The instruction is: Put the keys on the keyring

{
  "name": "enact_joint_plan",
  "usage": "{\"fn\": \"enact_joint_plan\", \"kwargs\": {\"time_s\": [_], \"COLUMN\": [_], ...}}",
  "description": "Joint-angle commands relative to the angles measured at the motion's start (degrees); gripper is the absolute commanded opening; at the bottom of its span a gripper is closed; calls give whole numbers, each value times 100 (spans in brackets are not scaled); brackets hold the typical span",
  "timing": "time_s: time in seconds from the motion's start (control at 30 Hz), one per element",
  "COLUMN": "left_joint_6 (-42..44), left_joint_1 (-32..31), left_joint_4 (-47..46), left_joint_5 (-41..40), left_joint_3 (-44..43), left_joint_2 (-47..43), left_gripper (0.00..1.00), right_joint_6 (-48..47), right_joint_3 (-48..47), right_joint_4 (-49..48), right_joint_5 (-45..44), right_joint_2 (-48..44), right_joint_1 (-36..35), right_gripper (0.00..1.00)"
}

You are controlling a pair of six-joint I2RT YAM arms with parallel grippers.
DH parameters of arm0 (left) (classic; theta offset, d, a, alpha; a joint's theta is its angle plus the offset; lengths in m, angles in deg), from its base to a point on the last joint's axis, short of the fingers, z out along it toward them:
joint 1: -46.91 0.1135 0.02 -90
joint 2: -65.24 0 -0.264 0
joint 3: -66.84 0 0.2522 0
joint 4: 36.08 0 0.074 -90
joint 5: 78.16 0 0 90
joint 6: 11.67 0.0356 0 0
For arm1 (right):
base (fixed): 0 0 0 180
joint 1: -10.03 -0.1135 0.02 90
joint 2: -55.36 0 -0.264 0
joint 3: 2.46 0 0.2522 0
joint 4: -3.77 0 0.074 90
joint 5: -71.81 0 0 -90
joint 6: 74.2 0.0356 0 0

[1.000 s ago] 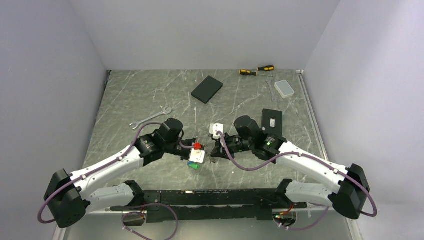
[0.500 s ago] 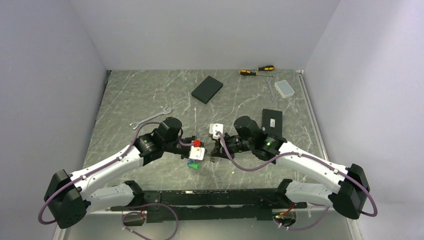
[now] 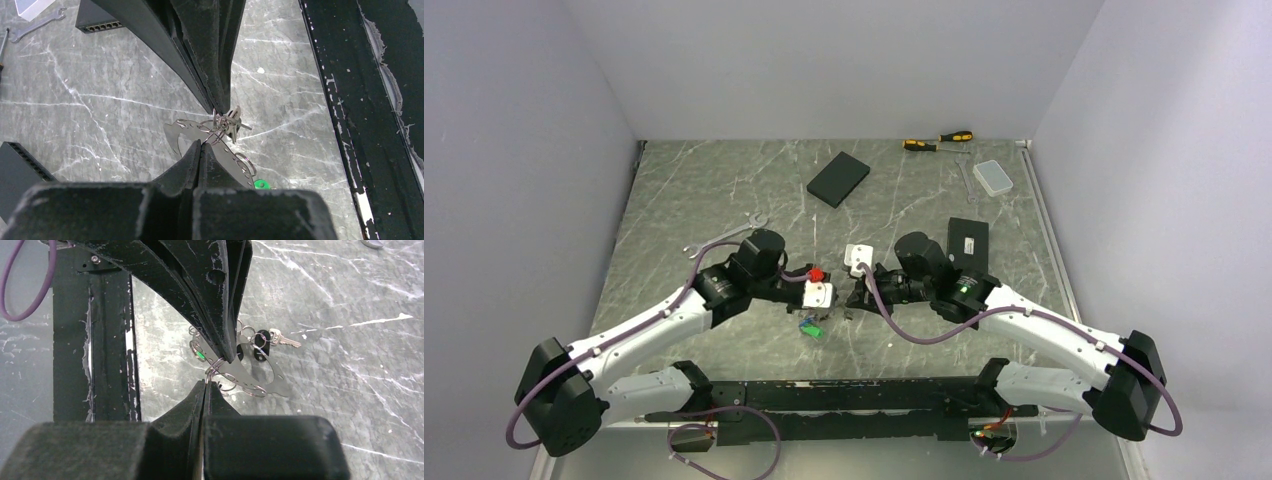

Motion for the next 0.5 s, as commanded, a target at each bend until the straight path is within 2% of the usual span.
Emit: {"fn": "enact_joint_plan", "kwargs": {"time_s": [0.0,0.23,0.47], "left_joint_6": [-252,-385,-445], "left_joint_1": [89,174,224], "left_joint_4": [-333,-378,-410], "left_joint_5": [168,91,46], "left_joint_3": [-102,-136,-145], "left_joint_2": [60,125,146], "left_gripper": [0,0,0], "right_joint_6": [27,14,32], "right_joint_3": [-83,-78,-100], "right_joint_4": [-280,-246,-128], "right_joint_5": [-56,-29,135], "right_joint_2": [-87,-100,-80], "right_joint_1": [-40,-71,-97], "right_gripper": [0,8,23]}}
